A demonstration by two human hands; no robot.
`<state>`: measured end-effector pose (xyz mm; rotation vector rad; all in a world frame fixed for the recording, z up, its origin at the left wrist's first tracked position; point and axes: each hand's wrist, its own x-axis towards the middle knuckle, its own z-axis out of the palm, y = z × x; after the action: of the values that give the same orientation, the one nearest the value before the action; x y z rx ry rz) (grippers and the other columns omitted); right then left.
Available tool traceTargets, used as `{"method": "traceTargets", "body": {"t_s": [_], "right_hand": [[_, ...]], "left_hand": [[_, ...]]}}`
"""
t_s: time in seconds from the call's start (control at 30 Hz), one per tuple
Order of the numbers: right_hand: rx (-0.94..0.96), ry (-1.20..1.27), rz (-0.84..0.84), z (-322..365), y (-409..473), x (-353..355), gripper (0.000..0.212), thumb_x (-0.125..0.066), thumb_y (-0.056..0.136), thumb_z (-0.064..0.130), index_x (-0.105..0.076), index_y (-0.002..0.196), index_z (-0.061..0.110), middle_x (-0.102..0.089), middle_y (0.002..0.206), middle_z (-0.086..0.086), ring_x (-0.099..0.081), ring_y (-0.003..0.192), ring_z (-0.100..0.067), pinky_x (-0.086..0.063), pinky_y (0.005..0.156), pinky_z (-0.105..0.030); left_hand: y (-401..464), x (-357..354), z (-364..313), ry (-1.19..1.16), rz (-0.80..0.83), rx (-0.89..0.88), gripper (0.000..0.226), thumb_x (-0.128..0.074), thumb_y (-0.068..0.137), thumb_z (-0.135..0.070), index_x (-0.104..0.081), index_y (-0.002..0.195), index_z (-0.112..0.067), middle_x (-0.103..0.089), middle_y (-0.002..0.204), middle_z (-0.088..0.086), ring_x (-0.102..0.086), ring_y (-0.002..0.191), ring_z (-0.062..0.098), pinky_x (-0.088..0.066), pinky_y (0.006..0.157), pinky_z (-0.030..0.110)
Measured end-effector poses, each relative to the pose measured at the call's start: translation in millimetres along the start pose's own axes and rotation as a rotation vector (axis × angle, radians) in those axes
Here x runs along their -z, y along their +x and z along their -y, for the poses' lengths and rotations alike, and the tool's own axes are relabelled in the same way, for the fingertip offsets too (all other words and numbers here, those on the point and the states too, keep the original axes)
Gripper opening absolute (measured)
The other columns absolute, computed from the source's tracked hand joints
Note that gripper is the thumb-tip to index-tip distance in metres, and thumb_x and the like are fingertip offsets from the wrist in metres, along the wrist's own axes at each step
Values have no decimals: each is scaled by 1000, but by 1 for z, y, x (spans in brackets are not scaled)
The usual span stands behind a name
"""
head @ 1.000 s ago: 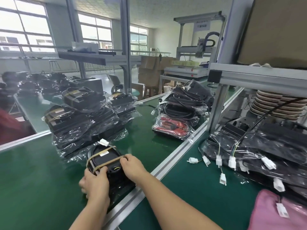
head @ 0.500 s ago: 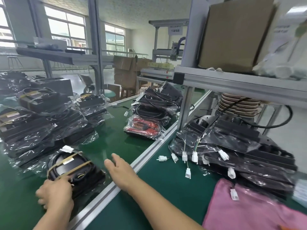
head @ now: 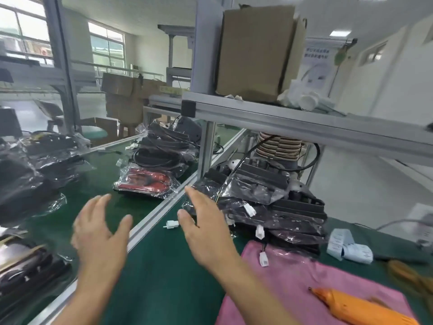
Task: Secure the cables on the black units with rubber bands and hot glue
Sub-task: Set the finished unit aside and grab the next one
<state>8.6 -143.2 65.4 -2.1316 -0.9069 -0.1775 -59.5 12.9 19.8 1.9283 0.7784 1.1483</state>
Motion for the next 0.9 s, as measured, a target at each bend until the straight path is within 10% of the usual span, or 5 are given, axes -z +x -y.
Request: {"method": "traceTargets", "body": {"t_s": [0.1,0.3,0.53,0.9], "right_hand": [[-16,-84,-251,-14,-15,43,41,-52,95,20,-51,136,21,-53,134,9,-43,126,-6,-32,109,-27],[-262,-96,-523,-52,-23,110,33,-58,90,15,-59,124,18,-55,116,5,-53,106,-14,-44,96,-35],[-446,-24,-350,-75,-1,134,10,-53,91,17,-45,91,23,-49,79,15,-48,71,-2,-35,59,-19],[-547,150,-238,-81,20,132,23,-53,91,19,-60,109,7,-65,99,-10,-52,77,-17,-40,63,-30]], "left_hand": [[-9,-49,-60,-381,404,52,48,-67,89,-22,-53,135,-23,-51,136,-6,-46,125,12,-33,96,26],[10,-123,-145,-584,774,360,76,-68,86,-44,-34,148,-18,-43,147,4,-45,117,18,-32,93,32],[25,-188,-182,-496,746,516,84,-65,83,-54,-38,144,-3,-42,147,14,-45,128,33,-39,99,40],[29,-213,-172,-511,673,598,56,-70,82,-35,-55,125,-2,-60,122,15,-60,107,31,-54,89,43]]}}
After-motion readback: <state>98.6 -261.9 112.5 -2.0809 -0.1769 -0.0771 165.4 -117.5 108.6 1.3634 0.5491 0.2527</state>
